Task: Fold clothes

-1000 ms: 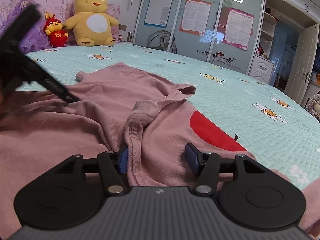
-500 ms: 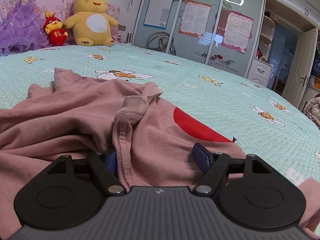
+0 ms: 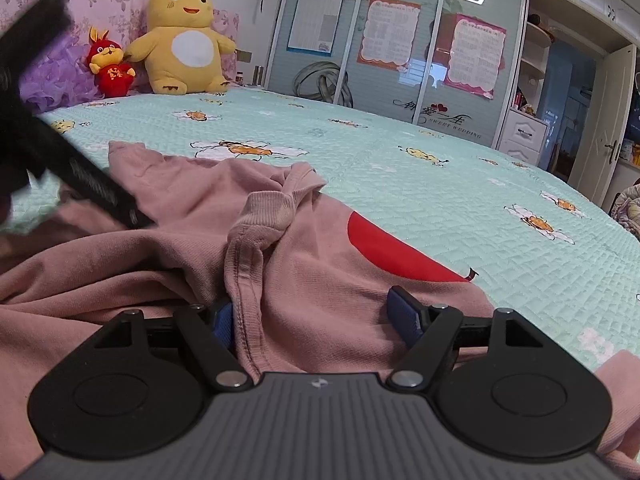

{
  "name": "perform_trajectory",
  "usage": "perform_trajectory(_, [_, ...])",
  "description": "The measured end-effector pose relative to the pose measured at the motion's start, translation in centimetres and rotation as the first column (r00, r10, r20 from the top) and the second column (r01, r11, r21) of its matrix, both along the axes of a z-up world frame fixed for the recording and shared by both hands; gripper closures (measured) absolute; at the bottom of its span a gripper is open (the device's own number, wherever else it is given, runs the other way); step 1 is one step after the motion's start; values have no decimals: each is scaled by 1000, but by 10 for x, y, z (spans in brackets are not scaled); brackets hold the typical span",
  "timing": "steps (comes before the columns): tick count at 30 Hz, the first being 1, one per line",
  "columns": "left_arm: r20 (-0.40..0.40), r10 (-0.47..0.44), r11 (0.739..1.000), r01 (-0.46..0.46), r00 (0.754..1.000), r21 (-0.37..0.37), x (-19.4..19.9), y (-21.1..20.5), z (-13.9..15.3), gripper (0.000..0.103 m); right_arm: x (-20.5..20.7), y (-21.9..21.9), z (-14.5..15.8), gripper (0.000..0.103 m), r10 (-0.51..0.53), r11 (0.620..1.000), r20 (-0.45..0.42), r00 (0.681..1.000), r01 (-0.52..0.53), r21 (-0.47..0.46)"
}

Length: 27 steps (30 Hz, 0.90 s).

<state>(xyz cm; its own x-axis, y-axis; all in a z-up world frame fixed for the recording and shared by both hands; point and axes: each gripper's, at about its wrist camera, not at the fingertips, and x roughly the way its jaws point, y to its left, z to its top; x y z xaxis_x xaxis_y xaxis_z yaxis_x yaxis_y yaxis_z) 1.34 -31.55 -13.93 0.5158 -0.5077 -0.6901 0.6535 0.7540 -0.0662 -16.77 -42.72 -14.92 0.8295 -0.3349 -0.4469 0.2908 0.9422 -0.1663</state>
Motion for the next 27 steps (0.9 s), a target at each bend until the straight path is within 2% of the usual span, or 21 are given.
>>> perform_trajectory(1, [14, -8, 1000, 8, 1000, -17, -6, 5, 1, 62, 0, 0, 0, 27, 0, 1000, 1, 1000, 0, 2])
perform_trajectory(2, [25, -15, 999, 16, 1000, -31, -13, 11, 2, 83, 0, -1, 0, 27, 1, 1000, 1, 1000, -1, 4])
perform_trajectory(3, [43, -28, 999, 30, 999, -39, -21, 19, 5, 94, -1, -1, 0, 27, 1, 1000, 2, 1000, -1, 7])
perform_trajectory(6, [107, -106, 992, 112, 989, -50, -60, 42, 10, 97, -1, -2, 0, 27, 3, 1000, 4, 1000, -3, 14])
perform_trajectory(9, [187, -196, 978, 205, 963, -27, -111, 59, 10, 99, -1, -1, 0, 27, 7, 1000, 6, 1000, -7, 15])
perform_trajectory(11, [225, -212, 974, 224, 951, -28, -130, 67, 15, 99, -1, -1, 0, 27, 11, 1000, 8, 1000, -11, 15])
perform_trajectory(13, [243, -212, 975, 223, 946, -15, -131, 65, 20, 99, -1, -1, 1, 26, 9, 1000, 7, 1000, -10, 13])
perform_trajectory(14, [250, -208, 977, 215, 946, -1, -128, 62, 22, 97, 0, -1, 1, 26, 8, 1000, 6, 1000, -8, 12])
perform_trajectory(15, [256, -191, 980, 197, 948, 4, -123, 59, 25, 88, 0, -1, 1, 26, 7, 1000, 6, 1000, -7, 12])
perform_trajectory(16, [257, -171, 984, 177, 951, -4, -116, 57, 28, 84, 0, -1, 1, 26, 6, 1000, 5, 1000, -6, 12])
perform_trajectory(18, [269, -129, 989, 143, 954, -33, -102, 49, 38, 55, 1, -1, 1, 26, 4, 1000, 4, 1000, -4, 11])
perform_trajectory(19, [286, -109, 991, 128, 952, -48, -95, 46, 43, 49, 1, -1, 1, 26, 4, 1000, 5, 1000, -4, 12])
perform_trajectory(21, [290, -109, 991, 126, 951, -39, -82, 34, 46, 30, 1, -1, 0, 26, 4, 1000, 5, 1000, -4, 13])
perform_trajectory(25, [175, -150, 988, 139, 973, 74, -61, 0, 17, 29, 0, -3, 0, 26, 5, 1000, 6, 1000, -5, 19])
perform_trajectory(26, [146, -137, 989, 126, 980, 83, -58, -2, 6, 29, 0, -3, 0, 26, 6, 1000, 7, 1000, -6, 21])
perform_trajectory(27, [133, -117, 992, 110, 984, 56, -57, 1, -3, 29, 0, -3, 0, 26, 6, 1000, 7, 1000, -6, 22])
